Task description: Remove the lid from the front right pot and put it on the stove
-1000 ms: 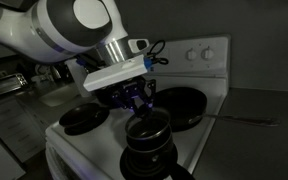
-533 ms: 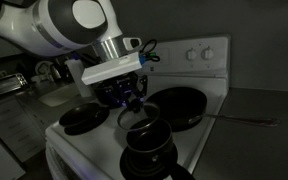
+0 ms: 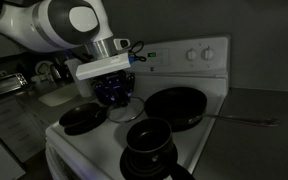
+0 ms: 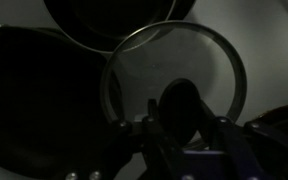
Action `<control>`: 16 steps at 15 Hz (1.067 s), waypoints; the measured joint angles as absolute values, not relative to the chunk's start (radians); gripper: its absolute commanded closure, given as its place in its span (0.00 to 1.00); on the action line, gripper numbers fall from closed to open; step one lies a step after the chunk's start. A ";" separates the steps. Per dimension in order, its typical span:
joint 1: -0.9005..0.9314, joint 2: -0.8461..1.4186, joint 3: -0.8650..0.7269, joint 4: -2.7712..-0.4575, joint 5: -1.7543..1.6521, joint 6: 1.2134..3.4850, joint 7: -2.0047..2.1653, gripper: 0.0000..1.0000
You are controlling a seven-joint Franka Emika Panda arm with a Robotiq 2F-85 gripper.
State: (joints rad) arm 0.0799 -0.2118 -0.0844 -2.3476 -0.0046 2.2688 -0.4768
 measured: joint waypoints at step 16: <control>0.109 -0.124 0.027 -2.376 0.055 2.312 -0.335 0.85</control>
State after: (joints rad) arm 0.1093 -0.1239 0.0274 -2.3760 0.0553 2.3117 -0.3348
